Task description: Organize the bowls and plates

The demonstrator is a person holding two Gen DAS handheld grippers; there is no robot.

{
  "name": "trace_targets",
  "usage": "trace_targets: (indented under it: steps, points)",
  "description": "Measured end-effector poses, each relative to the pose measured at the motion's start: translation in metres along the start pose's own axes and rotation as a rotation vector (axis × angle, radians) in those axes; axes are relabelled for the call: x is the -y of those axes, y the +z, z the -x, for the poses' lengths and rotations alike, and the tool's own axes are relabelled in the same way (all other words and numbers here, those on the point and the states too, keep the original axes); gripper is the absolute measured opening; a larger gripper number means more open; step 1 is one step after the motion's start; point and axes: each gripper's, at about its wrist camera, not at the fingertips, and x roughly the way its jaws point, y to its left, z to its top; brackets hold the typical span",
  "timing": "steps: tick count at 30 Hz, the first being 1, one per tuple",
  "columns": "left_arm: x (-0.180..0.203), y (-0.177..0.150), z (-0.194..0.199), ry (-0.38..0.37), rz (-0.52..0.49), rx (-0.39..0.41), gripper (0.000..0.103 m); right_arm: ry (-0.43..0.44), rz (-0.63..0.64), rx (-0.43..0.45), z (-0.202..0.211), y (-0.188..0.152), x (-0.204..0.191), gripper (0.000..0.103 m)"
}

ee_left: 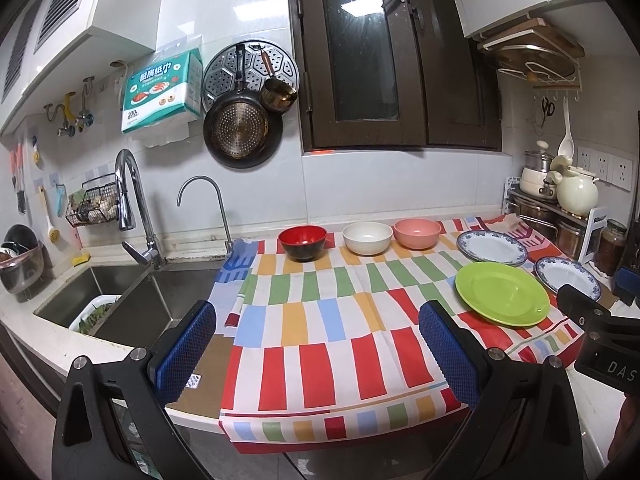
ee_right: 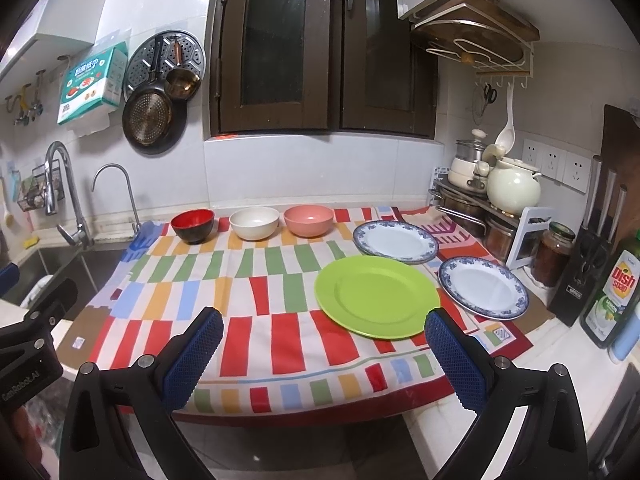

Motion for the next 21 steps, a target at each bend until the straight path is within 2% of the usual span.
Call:
trace_targets:
  steps: [21]
  points:
    - [0.0036,0.0039,-0.0027,-0.008,-0.004,-0.015,0.103,0.003,-0.006,0.007,-0.0006,0.0019,0.0068,0.102]
